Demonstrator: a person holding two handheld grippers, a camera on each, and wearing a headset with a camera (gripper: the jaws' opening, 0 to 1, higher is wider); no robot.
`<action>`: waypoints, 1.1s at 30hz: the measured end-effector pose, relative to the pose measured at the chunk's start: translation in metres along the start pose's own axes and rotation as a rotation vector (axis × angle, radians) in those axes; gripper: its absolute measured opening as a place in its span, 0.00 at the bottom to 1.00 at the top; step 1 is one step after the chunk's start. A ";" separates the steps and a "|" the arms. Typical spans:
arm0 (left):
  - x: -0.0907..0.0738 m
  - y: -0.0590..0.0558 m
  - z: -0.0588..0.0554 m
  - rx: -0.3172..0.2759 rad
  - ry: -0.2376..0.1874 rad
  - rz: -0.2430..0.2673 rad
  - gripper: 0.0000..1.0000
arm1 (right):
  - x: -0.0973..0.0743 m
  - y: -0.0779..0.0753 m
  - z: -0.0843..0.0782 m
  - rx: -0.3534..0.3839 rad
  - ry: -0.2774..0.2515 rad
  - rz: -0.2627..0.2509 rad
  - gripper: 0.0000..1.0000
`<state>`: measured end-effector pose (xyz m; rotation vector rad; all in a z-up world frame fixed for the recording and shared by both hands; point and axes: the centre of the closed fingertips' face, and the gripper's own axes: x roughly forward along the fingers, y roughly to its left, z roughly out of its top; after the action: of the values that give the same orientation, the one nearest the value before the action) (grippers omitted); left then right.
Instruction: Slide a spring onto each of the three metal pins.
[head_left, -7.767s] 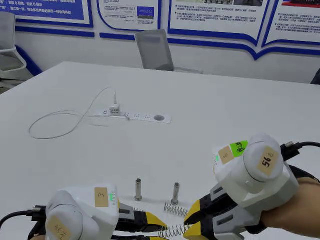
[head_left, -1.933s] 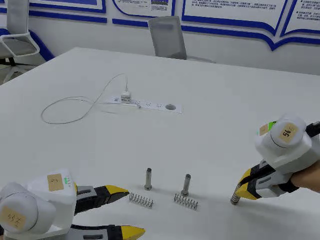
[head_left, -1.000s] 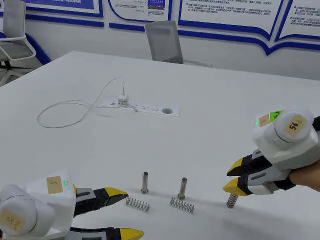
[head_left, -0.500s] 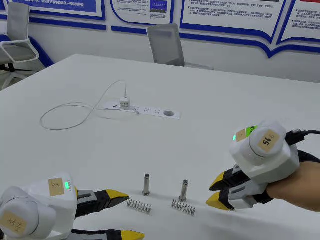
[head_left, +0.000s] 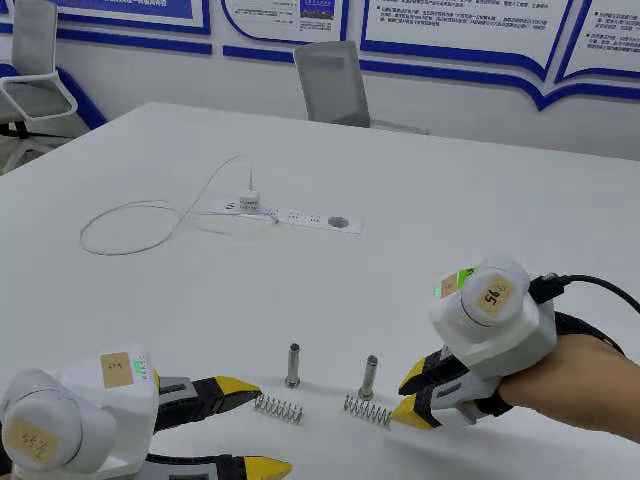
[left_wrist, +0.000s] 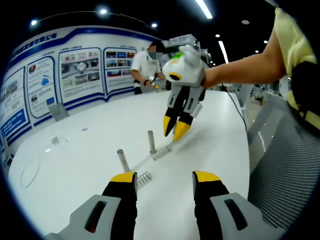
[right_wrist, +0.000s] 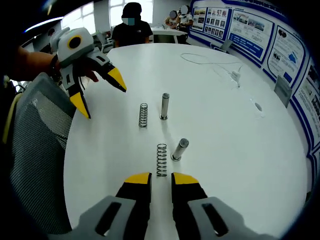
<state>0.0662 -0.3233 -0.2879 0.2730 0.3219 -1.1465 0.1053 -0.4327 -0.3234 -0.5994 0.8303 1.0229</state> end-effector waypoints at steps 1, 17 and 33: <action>0.000 0.000 0.000 0.001 0.000 0.000 0.45 | 0.002 0.001 -0.001 0.000 0.004 0.003 0.17; 0.003 0.000 0.003 0.006 -0.003 -0.011 0.45 | 0.019 0.001 -0.011 0.006 0.039 0.013 0.14; 0.003 0.002 0.002 0.002 -0.002 -0.008 0.44 | 0.028 0.002 -0.013 0.014 0.052 0.028 0.12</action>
<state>0.0689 -0.3258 -0.2875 0.2726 0.3199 -1.1552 0.1073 -0.4281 -0.3538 -0.6058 0.8930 1.0296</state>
